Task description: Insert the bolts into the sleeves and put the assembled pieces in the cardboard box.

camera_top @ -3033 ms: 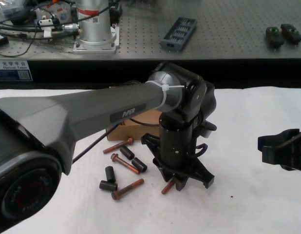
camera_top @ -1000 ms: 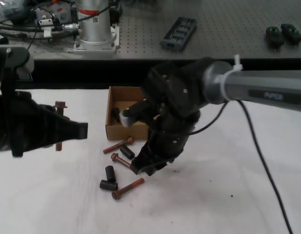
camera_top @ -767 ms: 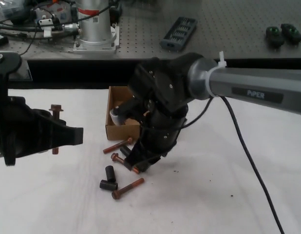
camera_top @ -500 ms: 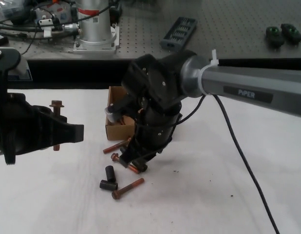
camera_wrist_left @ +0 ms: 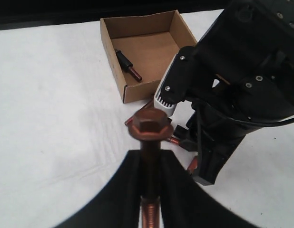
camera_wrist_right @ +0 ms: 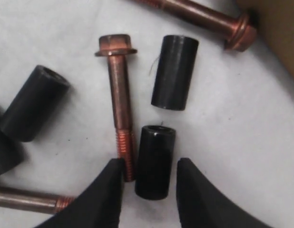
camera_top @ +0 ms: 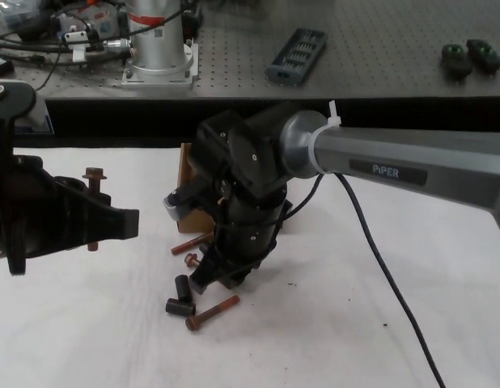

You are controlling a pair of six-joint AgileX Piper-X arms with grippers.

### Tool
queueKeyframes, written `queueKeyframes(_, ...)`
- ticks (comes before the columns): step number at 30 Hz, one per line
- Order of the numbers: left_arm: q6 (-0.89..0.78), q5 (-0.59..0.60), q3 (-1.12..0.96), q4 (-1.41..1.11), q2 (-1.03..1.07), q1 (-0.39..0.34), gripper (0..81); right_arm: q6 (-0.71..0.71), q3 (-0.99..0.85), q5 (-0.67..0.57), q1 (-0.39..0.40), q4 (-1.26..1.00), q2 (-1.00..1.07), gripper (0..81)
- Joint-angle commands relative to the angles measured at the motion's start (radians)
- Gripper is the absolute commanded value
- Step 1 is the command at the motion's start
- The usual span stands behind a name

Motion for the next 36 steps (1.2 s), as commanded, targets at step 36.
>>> queueKeyframes(36,0.012,0.005,-0.005,-0.012,-0.051,0.001,0.6,0.001,-0.001,0.034,-0.012,0.062,0.047,18.1)
